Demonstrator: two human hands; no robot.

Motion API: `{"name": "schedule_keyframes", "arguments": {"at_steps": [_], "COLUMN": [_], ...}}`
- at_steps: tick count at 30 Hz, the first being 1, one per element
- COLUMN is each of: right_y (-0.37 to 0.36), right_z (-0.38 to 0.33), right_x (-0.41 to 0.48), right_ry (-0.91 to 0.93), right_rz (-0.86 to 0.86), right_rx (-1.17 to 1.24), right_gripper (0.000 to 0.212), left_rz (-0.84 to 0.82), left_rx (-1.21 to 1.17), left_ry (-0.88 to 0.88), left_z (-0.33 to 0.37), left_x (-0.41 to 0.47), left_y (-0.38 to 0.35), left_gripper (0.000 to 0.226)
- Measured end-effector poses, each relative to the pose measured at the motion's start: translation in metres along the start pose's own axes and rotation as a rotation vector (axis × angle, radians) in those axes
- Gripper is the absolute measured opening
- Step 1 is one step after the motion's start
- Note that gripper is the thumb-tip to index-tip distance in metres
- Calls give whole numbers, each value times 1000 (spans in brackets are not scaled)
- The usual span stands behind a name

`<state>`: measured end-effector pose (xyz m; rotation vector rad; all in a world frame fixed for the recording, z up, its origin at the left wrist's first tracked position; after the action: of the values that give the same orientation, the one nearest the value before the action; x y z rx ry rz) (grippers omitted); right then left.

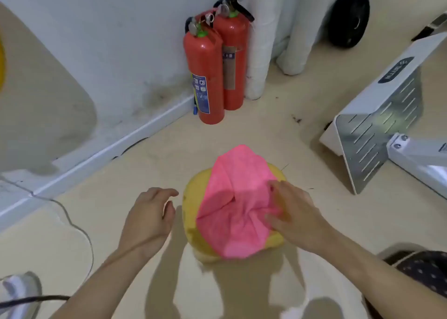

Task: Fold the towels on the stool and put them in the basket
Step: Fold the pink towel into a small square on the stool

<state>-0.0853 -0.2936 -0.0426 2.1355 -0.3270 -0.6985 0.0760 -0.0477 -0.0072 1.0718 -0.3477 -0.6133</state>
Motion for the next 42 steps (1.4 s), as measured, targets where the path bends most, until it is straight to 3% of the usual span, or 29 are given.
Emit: {"name": "schedule_keyframes", "arguments": {"at_steps": [2,4,7,9,12,15,17,19,21,23,25,27,29,32,34,35,36,38,39,40,42], "right_y": [-4,-5,-6,-6,-11,0,6,10,13,23,45,73,91,86,76,63,47,5,-11,-23,-27], "right_z": [5,14,24,22,22,33,39,43,50,44,31,12,-6,-1,-4,-12,-21,-37,-44,-51,-57], "right_x": [23,52,84,98,114,118,110,98,90,77,57,30,5,7,15,16,15,6,1,-2,-3], "right_ry": [-35,-108,-137,-93,5,80,68,4,-73,-91,-58,38,130,68,61,118,188,274,302,342,381], "right_rz": [30,51,107,120,36,242,317,284,144,-34,-197,-296,-341,-243,-101,-65,-66,-229,-302,-347,-354], "right_rx": [229,473,301,132,340,414,454,596,919,1183,1279,1199,852,207,-122,-181,-194,-41,34,74,165], "right_gripper": [73,62,64,65,32,15,16,26,25,16,17,29,32,39,23,15,32,70,74,64,25], "left_rz": [24,-49,-235,-262,-179,1,152,206,149,-13,-277,-466,-525,-423,-278,-248,-245,-277,-309,-328,-296], "left_rx": [-11,79,49,84,64,13,-44,-258,-749,-1091,-1161,-1094,-1028,-706,-322,-246,-257,-462,-598,-713,-787], "left_ry": [-70,-60,197,175,3,-108,-154,-128,-5,100,95,-4,-48,5,-83,-124,-133,-89,-80,-89,-134], "left_z": [22,40,17,4,2,22,42,59,77,97,120,140,142,114,97,92,89,92,101,110,119], "left_x": [25,49,62,72,90,100,101,99,94,84,65,42,25,21,21,19,15,7,3,1,1], "left_y": [-30,-70,-123,-136,-133,-119,-109,-102,-95,-89,-82,-73,-70,-78,-75,-78,-82,-86,-86,-83,-72], "left_gripper": [29,51,87,92,66,29,22,25,20,17,31,26,17,16,11,9,12,20,20,20,15]}}
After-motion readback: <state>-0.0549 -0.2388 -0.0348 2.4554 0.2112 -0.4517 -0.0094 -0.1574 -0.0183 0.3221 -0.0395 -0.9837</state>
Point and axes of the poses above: each hand's wrist, its own x-axis towards the middle knuckle, its own y-axis out of the back of the hand, z = x × y, the point moved 9 cm from there along x, towards the middle knuckle, and after that the axes turned 7 degrees about -y, right-handed, at the moved point
